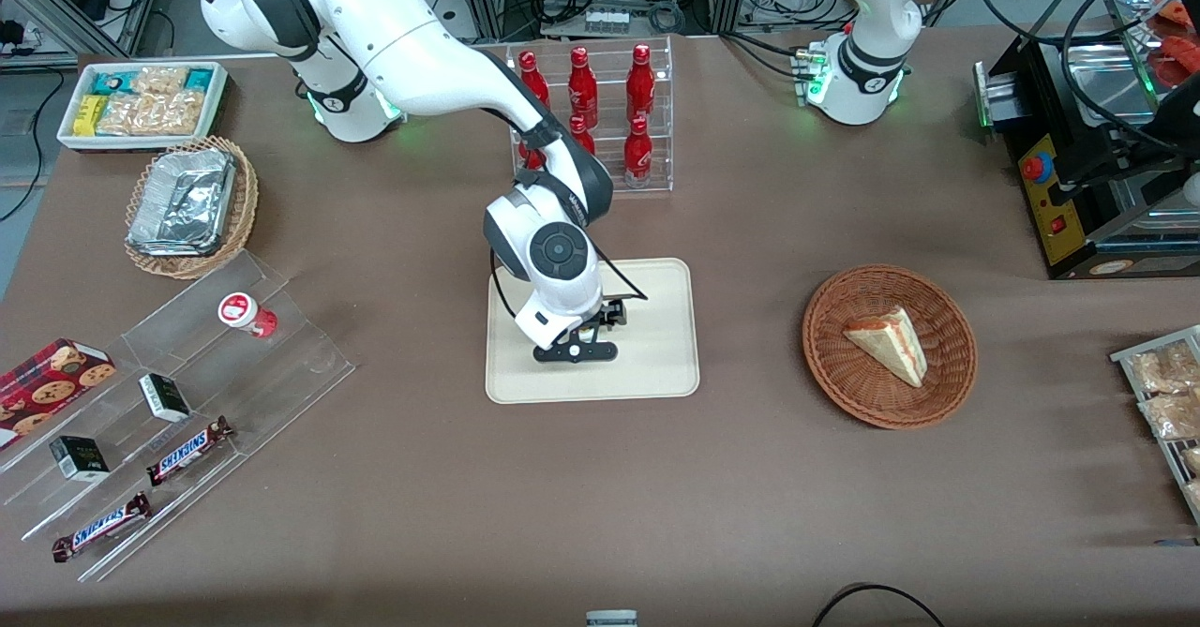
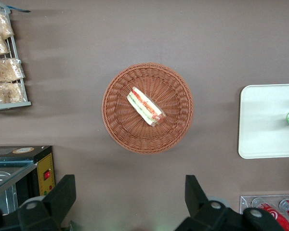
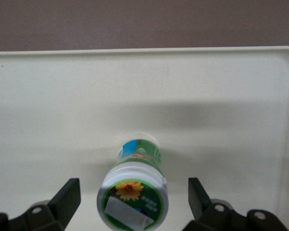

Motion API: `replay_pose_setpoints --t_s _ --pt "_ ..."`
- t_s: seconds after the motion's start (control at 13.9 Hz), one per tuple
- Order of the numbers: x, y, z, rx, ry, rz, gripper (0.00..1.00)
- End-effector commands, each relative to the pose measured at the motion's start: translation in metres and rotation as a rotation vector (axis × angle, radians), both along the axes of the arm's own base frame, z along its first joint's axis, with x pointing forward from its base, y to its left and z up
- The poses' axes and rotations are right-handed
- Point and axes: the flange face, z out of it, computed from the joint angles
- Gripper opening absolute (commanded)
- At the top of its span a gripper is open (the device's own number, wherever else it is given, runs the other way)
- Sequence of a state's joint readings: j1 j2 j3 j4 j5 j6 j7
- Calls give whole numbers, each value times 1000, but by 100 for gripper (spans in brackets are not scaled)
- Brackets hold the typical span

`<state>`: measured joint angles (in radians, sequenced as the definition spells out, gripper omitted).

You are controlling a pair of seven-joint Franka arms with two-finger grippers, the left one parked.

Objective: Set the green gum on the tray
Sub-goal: 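Raise the open right gripper away from the tub on the tray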

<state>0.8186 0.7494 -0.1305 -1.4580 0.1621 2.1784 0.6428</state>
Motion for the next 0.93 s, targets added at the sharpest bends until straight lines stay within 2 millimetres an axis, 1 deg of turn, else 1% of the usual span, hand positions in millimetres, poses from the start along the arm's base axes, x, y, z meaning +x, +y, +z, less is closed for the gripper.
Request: replay_pose_setpoints --t_s 0.0,0.07,0.14,0.29,0.5,0.65,0.72,0.79,0.86 --pt "2 -4 21 -12 -4 3 99" --pt "0 -6 28 -25 16 6 99" --pt "0 -9 40 -26 21 14 99" --pt "-3 -13 68 -30 30 23 99" --pt "-13 -21 116 -39 70 69 99" --pt "-7 -45 140 -51 98 84 99" --pt "-8 -53 154 -54 111 108 99" --pt "-4 -67 166 -59 122 113 99" --pt "-3 -76 180 -56 129 122 99"
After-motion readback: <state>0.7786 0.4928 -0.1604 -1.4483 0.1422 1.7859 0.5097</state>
